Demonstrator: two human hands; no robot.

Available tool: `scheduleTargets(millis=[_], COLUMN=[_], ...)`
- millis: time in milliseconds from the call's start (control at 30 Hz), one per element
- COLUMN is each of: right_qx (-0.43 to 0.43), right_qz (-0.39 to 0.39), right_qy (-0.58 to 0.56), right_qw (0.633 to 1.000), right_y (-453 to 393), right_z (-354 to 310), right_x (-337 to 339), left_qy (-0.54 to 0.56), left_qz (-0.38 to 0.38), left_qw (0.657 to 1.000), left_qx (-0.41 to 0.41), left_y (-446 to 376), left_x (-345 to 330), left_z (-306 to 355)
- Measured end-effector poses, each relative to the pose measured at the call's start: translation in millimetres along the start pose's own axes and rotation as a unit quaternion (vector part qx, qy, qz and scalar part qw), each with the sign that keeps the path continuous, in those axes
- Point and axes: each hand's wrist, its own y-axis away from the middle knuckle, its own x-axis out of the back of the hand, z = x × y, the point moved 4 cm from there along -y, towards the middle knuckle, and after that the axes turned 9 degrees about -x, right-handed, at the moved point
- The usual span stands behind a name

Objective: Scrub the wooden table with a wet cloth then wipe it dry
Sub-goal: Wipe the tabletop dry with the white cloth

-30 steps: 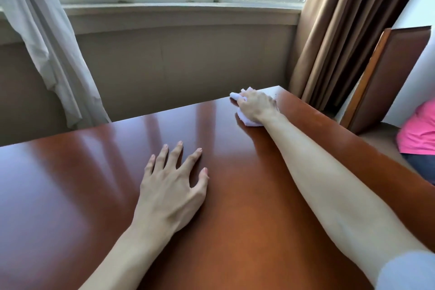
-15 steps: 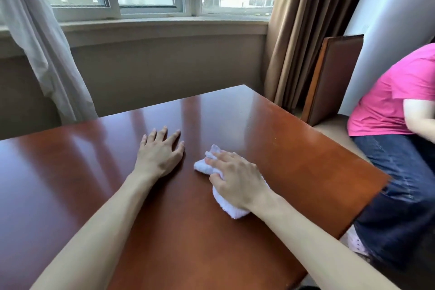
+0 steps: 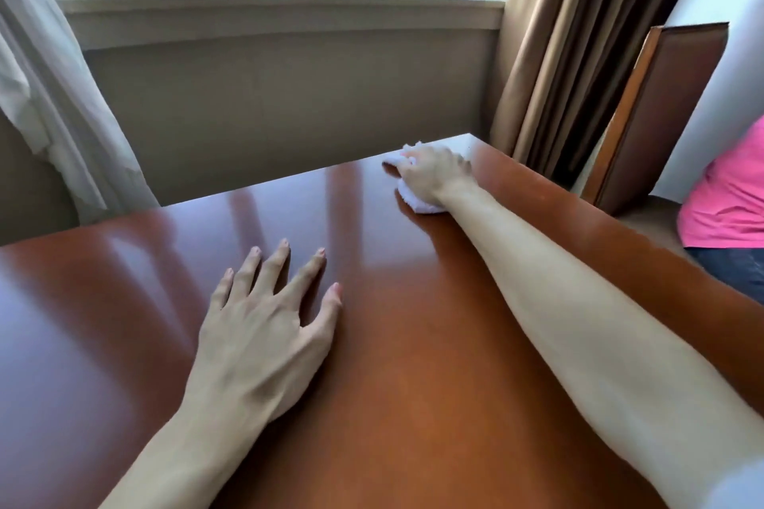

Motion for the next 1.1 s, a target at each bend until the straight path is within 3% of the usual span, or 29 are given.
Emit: scheduleTargets(millis=[133, 233, 400, 500, 633, 700, 867, 933, 1033, 1100], right_qx=[-0.007, 0.055, 0.116, 0.192, 0.309, 0.284, 0.033, 0.085, 0.267, 0.278], right_qz=[0.007, -0.019, -0.031, -0.015, -0.041, -0.063, 0.028, 0.028, -0.021, -0.062], right_qy=[0.027, 0.045, -0.003, -0.034, -0.064, -0.068, -0.013, -0.010, -0.043, -0.047], right_qw=[1.000, 0.997, 0.993, 0.981, 0.948, 0.954, 0.999, 0.996, 0.962, 0.957], right_y=[-28.9, 13.4, 158.3, 259.9, 358.3, 357.4, 313.8, 335.1, 380.8, 369.0], right_z=[-8.5, -13.1, -17.2, -25.1, -29.1, -24.5, -37.9, -70.9, -111.4, -115.6], right_x=[2.7, 1.8, 5.4, 6.0, 11.2, 20.0, 14.8, -3.8, -15.6, -14.5], left_qy=[0.003, 0.003, 0.055, 0.126, 0.117, 0.096, 0.032, 0.026, 0.025, 0.020], left_qz=[0.002, -0.013, -0.018, -0.004, 0.001, -0.001, -0.005, -0.009, -0.019, -0.018], left_qw=[1.000, 1.000, 0.998, 0.992, 0.993, 0.995, 0.999, 0.999, 0.999, 0.999], left_qx=[0.007, 0.008, 0.004, -0.001, 0.003, -0.014, -0.033, -0.015, 0.008, 0.021], left_y=[-2.7, 0.5, -0.8, -1.0, 29.7, 58.3, 128.9, 142.9, 146.3, 140.7], left_x=[-1.6, -0.1, 3.2, 8.0, 20.9, 27.2, 49.1, 58.5, 65.9, 67.0], left_z=[0.1, 0.3, 0.2, -3.2, -4.4, -6.3, -30.7, -46.1, -68.9, -81.5])
